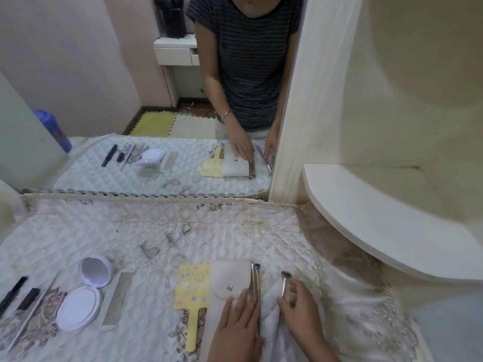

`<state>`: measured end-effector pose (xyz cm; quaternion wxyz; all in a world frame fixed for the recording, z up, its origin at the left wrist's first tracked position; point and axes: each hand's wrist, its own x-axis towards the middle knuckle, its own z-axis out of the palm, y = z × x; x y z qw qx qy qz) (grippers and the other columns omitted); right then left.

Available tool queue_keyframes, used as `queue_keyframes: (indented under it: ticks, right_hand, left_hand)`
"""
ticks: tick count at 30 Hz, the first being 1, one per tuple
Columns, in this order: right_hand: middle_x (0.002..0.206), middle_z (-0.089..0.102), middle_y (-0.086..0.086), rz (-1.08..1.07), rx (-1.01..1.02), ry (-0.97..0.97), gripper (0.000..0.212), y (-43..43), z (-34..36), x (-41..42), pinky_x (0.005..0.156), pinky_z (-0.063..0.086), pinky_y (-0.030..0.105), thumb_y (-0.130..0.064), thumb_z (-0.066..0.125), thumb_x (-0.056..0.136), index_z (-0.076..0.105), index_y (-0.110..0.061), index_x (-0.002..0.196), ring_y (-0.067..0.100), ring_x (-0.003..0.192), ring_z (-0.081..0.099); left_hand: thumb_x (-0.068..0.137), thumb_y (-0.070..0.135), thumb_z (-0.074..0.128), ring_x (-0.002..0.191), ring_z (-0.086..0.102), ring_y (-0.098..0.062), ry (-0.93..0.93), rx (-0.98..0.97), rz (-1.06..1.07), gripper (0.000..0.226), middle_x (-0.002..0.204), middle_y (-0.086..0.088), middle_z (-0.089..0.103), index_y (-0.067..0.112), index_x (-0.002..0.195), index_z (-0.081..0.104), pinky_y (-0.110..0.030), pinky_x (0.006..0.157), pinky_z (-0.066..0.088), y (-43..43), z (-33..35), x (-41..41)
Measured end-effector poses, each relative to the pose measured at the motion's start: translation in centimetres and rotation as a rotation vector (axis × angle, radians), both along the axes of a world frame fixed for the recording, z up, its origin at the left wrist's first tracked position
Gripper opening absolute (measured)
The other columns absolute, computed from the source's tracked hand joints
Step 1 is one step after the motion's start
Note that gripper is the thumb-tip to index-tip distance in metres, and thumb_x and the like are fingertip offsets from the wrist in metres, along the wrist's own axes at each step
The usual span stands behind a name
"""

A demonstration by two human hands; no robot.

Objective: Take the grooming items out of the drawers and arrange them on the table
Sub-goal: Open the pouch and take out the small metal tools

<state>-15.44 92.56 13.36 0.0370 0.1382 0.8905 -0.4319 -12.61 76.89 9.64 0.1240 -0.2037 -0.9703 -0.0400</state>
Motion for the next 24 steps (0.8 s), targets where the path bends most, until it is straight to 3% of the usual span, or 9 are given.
queue_keyframes:
  ticks: [3, 5, 7, 9, 13, 15, 18, 21, 24]
  right_hand:
    - [0.112, 0.065, 0.002, 0.210, 0.265, 0.180, 0.048, -0.5, -0.7, 0.4, 0.073, 0.055, 0.029, -0.034, 0.060, 0.065, 0.057, -0.029, 0.113, 0.020, 0.098, 0.057]
    - [0.110, 0.066, -0.010, 0.328, 0.360, 0.228, 0.032, -1.6, -0.9, 0.8, 0.061, 0.057, 0.024, -0.050, 0.036, 0.081, 0.049, -0.039, 0.109, 0.011, 0.097, 0.048]
    - [0.105, 0.071, -0.013, 0.414, 0.370, 0.208, 0.043, -2.1, -0.8, 1.4, 0.066, 0.054, 0.018, -0.050, 0.006, 0.093, 0.046, -0.041, 0.107, 0.010, 0.099, 0.044]
    - [0.112, 0.069, -0.011, 0.452, 0.388, 0.186, 0.050, -1.5, -1.9, 1.5, 0.074, 0.043, 0.019, -0.048, -0.001, 0.094, 0.047, -0.039, 0.104, 0.011, 0.104, 0.044]
    - [0.149, 0.022, -0.014, 0.444, 0.523, 0.285, 0.050, -0.7, -3.7, 0.0, 0.079, 0.033, 0.023, -0.044, 0.000, 0.095, 0.047, -0.034, 0.108, 0.003, 0.144, 0.000]
    - [0.148, 0.017, -0.014, 0.409, 0.512, 0.298, 0.049, -1.0, -3.6, -0.5, 0.082, 0.043, 0.023, -0.044, -0.001, 0.095, 0.044, -0.034, 0.112, 0.007, 0.142, 0.011]
    - [0.131, 0.040, -0.012, 0.390, 0.522, 0.285, 0.040, -1.4, -3.0, -0.8, 0.074, 0.058, 0.028, -0.045, 0.011, 0.094, 0.046, -0.032, 0.111, 0.017, 0.134, 0.027]
    - [0.132, 0.052, -0.002, 0.401, 0.483, 0.255, 0.052, -0.9, -3.4, -0.3, 0.111, 0.016, 0.017, -0.046, 0.003, 0.094, 0.048, -0.029, 0.115, 0.001, 0.142, -0.009]
    - [0.157, 0.000, -0.003, 0.393, 0.500, 0.250, 0.056, 0.2, -3.7, 0.8, 0.110, -0.002, 0.012, -0.043, 0.000, 0.095, 0.046, -0.018, 0.114, -0.001, 0.141, -0.014]
  left_hand:
    - [0.084, 0.029, 0.033, 0.146, -0.004, -0.021, 0.097, -0.039, 0.000, 0.035, 0.139, 0.002, 0.036, 0.025, 0.114, 0.052, -0.038, 0.116, 0.003, 0.3, -0.8, 0.9]
    - [0.084, 0.034, 0.036, 0.146, -0.005, -0.021, 0.114, -0.045, -0.010, 0.033, 0.141, 0.005, 0.034, 0.032, 0.112, 0.054, -0.038, 0.116, 0.001, 0.1, -1.1, 1.5]
    - [0.087, 0.035, 0.032, 0.145, -0.006, -0.020, 0.169, -0.059, -0.002, 0.031, 0.152, 0.007, 0.021, 0.035, 0.112, 0.050, -0.038, 0.116, -0.001, -0.2, -1.1, 1.7]
    - [0.094, 0.028, 0.020, 0.145, -0.006, -0.019, 0.261, -0.067, 0.009, 0.034, 0.157, 0.005, 0.006, 0.034, 0.110, 0.049, -0.037, 0.117, -0.002, -0.2, -1.1, 1.5]
    - [0.066, 0.039, 0.044, 0.145, -0.003, -0.014, 0.189, 0.000, -0.031, 0.028, 0.117, 0.017, 0.064, 0.034, 0.090, 0.057, -0.031, 0.117, 0.002, -0.4, -0.4, 0.9]
    - [0.067, 0.037, 0.044, 0.145, 0.006, -0.012, 0.140, -0.039, -0.049, 0.024, 0.098, 0.022, 0.072, 0.035, 0.089, 0.054, -0.031, 0.117, 0.001, -0.7, -0.1, 0.7]
    - [0.073, 0.034, 0.040, 0.137, 0.024, -0.004, 0.065, -0.095, -0.054, 0.025, 0.095, 0.030, 0.069, 0.041, 0.089, 0.059, -0.028, 0.119, -0.006, -1.2, 0.1, 0.9]
    - [0.086, 0.032, 0.038, 0.140, 0.012, -0.009, 0.112, 0.015, -0.057, 0.023, 0.113, 0.019, 0.067, 0.035, 0.107, 0.048, -0.024, 0.116, 0.001, -1.4, 0.2, 1.1]
    - [0.085, 0.046, 0.039, 0.145, 0.002, -0.011, 0.049, 0.082, 0.038, 0.043, 0.150, 0.007, 0.025, 0.027, 0.123, 0.046, -0.026, 0.115, 0.006, -1.3, 0.6, 0.7]
